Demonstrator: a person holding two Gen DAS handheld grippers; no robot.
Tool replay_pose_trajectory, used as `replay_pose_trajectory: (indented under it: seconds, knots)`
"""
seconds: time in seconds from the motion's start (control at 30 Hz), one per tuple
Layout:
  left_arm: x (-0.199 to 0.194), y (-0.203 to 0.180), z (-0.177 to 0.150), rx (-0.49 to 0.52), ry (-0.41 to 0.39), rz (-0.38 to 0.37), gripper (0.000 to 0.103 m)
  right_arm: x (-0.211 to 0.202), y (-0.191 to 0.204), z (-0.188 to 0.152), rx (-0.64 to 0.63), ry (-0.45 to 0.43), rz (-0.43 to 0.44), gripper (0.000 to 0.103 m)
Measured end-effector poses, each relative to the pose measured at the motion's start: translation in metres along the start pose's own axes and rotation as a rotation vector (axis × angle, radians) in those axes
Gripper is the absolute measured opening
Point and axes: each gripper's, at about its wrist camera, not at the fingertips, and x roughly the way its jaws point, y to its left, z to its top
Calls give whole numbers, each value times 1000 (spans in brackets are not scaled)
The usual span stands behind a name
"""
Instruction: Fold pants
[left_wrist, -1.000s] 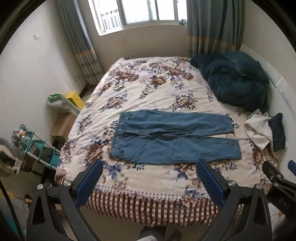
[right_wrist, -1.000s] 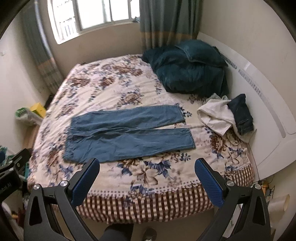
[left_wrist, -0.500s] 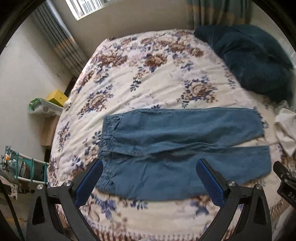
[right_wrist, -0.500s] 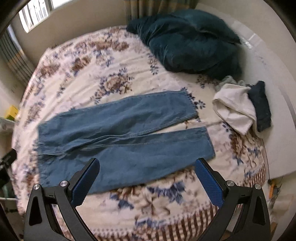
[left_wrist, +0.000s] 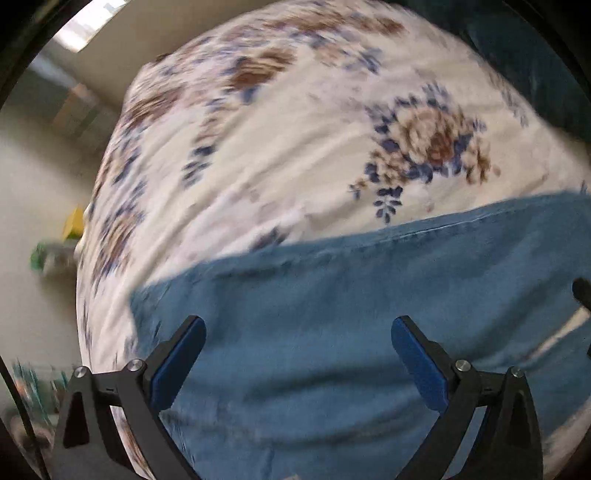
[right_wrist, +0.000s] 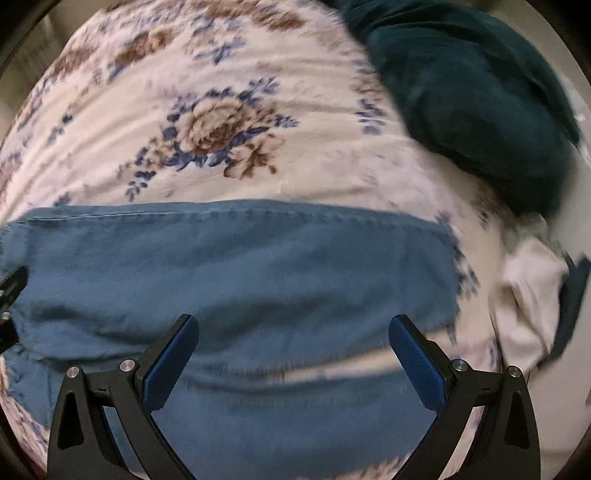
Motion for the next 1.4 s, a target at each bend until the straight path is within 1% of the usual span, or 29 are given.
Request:
replay_pose_trajectory:
  seconds: [0.03,0.13,0.17,0.23,0.27,0.37,0.4,0.47,0.5,0.53,0.57,0.6,0.63,0.67,0.7,0.73,0.77,0.83,0.87,0.97,1.03,1.1,1.13,1.17,1.2,1.27,1.3,1.33,1.4]
  knots:
    - [19,-10,10,51,17,-4,103,21,8,16,-41,25,10,103]
    - [58,-26,27,174,66,-11,103,58,27,37,-155,70,4,103]
    - [74,-33,32,227,94,-27,102,77,38,51,-223,93,-10,103]
    - [95,-38,39,292,137,-61,99,100,56,58,-355,129,-18,103]
    - [104,-39,41,321,164,-86,98,112,64,63,-412,148,-26,103]
    - [116,-39,44,393,190,-134,98,142,81,76,-561,186,-46,103]
    - [118,-38,45,410,197,-152,98,152,85,81,-603,201,-44,103]
    - [122,-35,48,426,216,-188,98,164,90,88,-641,238,-14,101]
    - [124,-33,50,434,227,-202,98,169,91,91,-658,258,14,94]
    - [126,-32,52,440,233,-216,97,170,94,92,-665,270,43,76]
    - [126,-31,53,447,233,-226,91,170,96,94,-672,286,94,64]
    - [125,-30,52,462,234,-228,87,166,97,96,-683,278,106,40]
    - [122,-29,53,476,231,-234,72,161,99,98,-701,259,101,15]
    - [120,-29,54,488,229,-238,56,158,98,102,-694,253,106,12]
    - [118,-29,56,499,224,-224,50,154,97,106,-680,245,114,10]
    - [114,-26,60,498,219,-205,35,150,93,111,-663,228,128,9]
    - [112,-21,66,475,213,-197,24,148,87,118,-632,212,149,9]
    - [109,-12,77,436,205,-213,17,147,80,126,-591,193,177,9]
    - [106,-7,79,424,197,-213,15,146,78,128,-594,188,182,9]
    - [92,4,74,425,158,-209,10,145,73,125,-560,177,204,8]
    - [80,7,66,431,130,-209,9,140,66,105,-554,164,225,8]
    - [67,12,62,445,91,-211,9,133,61,93,-552,143,240,8]
    - [62,12,60,453,76,-216,11,129,57,90,-558,135,258,7]
    - [60,15,61,449,66,-221,13,125,51,76,-561,121,265,7]
    - [55,18,64,436,56,-238,13,122,48,74,-556,117,274,7]
    - [49,24,66,431,60,-269,13,113,38,66,-543,107,290,7]
    - [46,27,66,433,59,-276,13,106,29,55,-545,98,294,7]
    - [42,30,67,434,23,-238,10,102,24,51,-547,90,295,7]
    - [48,28,67,444,40,-251,3,95,20,41,-545,93,292,7]
